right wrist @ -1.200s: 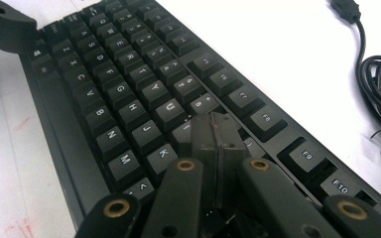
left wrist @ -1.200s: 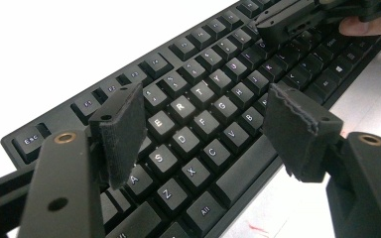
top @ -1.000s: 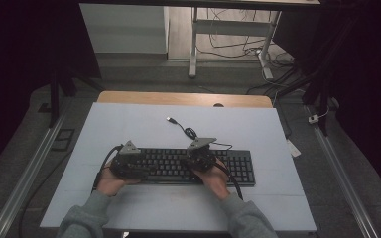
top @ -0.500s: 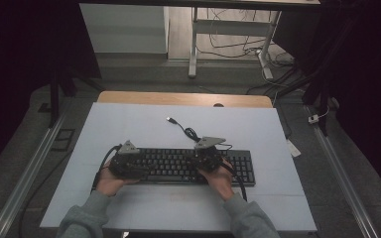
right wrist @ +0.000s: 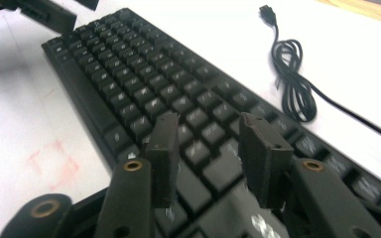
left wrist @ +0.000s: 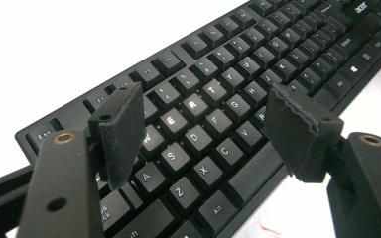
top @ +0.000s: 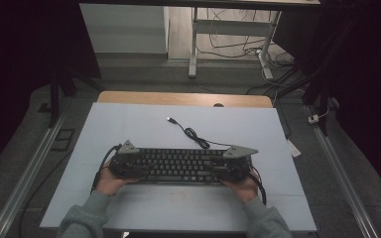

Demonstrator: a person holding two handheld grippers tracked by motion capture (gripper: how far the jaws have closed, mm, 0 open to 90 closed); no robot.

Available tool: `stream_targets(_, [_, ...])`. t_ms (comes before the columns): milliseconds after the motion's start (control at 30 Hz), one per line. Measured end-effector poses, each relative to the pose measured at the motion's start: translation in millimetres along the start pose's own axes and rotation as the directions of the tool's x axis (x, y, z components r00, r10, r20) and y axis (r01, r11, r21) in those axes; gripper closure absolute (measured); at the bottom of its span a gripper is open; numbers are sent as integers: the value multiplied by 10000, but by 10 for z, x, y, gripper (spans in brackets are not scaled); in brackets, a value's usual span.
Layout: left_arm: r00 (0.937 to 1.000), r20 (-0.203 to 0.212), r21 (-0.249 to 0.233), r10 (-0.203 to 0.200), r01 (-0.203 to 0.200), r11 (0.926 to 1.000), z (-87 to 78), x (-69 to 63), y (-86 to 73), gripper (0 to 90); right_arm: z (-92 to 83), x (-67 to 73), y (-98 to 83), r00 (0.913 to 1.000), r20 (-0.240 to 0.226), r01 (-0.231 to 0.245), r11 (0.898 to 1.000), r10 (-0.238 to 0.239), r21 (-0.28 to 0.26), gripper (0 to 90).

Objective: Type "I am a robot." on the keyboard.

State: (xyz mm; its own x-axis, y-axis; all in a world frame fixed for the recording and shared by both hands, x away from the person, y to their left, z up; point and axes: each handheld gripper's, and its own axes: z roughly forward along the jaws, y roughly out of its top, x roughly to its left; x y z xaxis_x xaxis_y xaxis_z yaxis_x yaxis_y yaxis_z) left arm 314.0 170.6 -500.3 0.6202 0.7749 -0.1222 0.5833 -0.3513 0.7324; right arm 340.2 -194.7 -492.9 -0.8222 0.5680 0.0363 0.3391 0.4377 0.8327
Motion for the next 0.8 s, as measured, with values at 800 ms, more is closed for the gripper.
stream_targets(800, [9997, 207, -537, -112, 123, 9985, 11, 5, -2, 490, -71, -24, -105, 9999, 21, 167, 9998, -168, 97, 538])
